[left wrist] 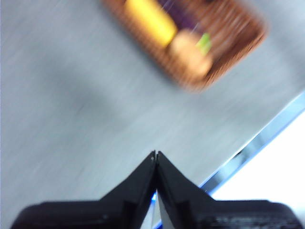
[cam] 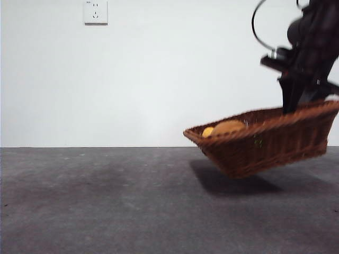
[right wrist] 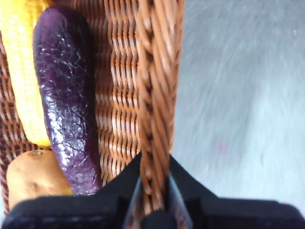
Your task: Help me put the vegetables on the table into the basket
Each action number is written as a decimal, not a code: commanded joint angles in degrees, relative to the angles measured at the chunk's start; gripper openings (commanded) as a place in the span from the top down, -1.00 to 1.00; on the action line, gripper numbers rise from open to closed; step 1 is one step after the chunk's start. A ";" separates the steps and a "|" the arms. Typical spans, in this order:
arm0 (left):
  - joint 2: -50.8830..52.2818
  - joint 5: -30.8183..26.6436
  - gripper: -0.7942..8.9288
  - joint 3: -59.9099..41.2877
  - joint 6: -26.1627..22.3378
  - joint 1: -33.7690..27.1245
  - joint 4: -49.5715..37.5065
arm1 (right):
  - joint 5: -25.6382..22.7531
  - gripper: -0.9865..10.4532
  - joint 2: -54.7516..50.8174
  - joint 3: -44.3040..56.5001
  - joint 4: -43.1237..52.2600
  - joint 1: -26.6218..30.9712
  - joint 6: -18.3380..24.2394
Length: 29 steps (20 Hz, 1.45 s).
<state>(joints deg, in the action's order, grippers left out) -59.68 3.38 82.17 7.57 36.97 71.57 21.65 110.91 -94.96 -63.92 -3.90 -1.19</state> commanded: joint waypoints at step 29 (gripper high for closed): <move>11.30 -1.95 0.84 -0.26 5.03 0.15 3.98 | -10.49 0.10 -13.84 0.42 -4.02 4.24 2.67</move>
<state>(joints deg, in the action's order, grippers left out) -48.51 1.65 82.11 13.50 36.97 75.79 11.03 96.95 -94.87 -68.27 0.58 1.85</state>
